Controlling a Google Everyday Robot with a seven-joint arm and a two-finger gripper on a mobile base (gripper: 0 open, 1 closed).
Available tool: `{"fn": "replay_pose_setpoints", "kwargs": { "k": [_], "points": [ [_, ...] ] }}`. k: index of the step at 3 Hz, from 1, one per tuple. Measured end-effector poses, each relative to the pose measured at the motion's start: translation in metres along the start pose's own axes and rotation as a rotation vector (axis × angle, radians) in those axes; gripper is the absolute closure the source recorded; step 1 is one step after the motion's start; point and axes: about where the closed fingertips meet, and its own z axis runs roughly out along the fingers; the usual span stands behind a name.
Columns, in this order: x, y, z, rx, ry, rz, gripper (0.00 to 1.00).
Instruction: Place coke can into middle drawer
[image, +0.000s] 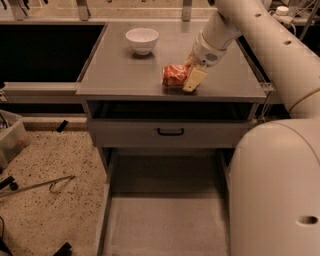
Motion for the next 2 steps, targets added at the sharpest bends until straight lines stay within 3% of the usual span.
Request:
{"fn": "replay_pose_setpoints", "kwargs": {
  "k": [1, 2],
  "points": [
    [-0.001, 0.032, -0.02, 0.025, -0.062, -0.044, 1.0],
    [0.016, 0.075, -0.038, 0.069, -0.101, -0.068, 1.0]
  ]
}}
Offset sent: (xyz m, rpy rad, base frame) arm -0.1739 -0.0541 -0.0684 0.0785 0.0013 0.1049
